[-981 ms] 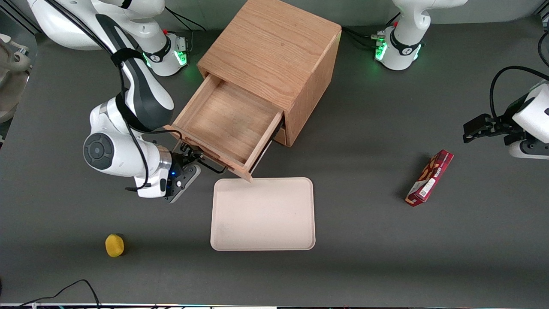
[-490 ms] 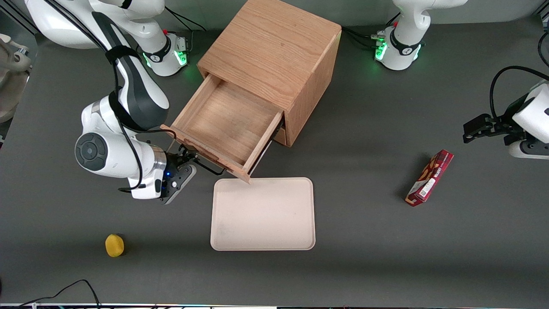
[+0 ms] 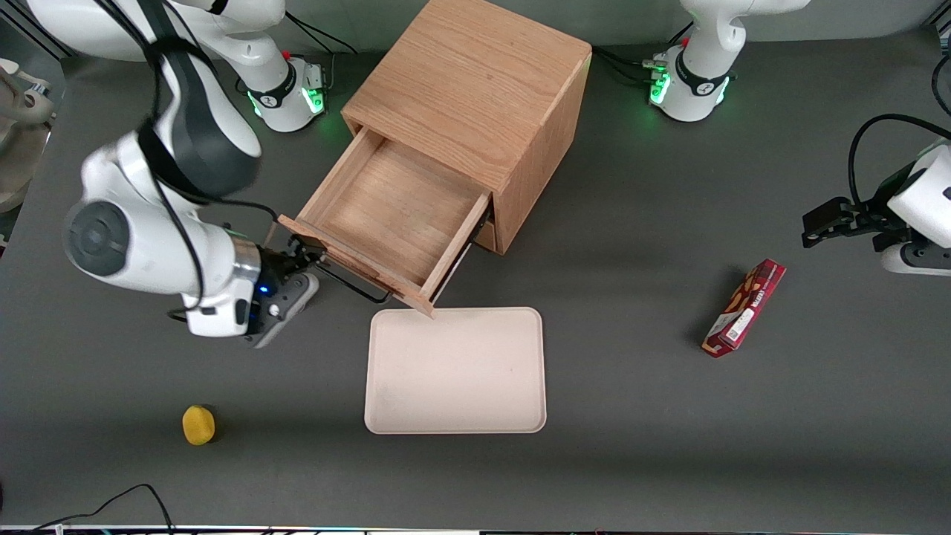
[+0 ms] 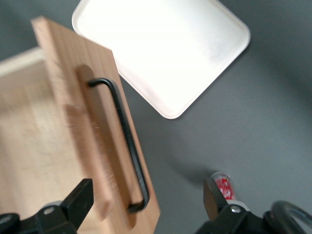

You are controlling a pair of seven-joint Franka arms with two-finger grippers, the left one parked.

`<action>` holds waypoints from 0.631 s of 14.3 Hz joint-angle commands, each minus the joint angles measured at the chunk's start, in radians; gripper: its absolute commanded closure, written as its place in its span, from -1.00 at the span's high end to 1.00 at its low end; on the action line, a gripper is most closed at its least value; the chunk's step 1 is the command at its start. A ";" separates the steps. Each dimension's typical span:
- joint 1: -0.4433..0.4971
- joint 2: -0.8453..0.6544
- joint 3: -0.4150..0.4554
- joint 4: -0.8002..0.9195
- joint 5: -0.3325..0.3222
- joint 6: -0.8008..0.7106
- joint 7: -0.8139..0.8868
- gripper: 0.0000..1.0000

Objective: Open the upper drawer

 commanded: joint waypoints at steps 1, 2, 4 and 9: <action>0.011 -0.124 -0.006 0.027 -0.014 -0.066 0.211 1.00; 0.011 -0.169 -0.006 0.025 -0.016 -0.068 0.363 1.00; 0.001 -0.224 -0.020 0.027 -0.025 -0.098 0.531 1.00; 0.011 -0.370 -0.330 -0.046 -0.014 -0.193 0.547 1.00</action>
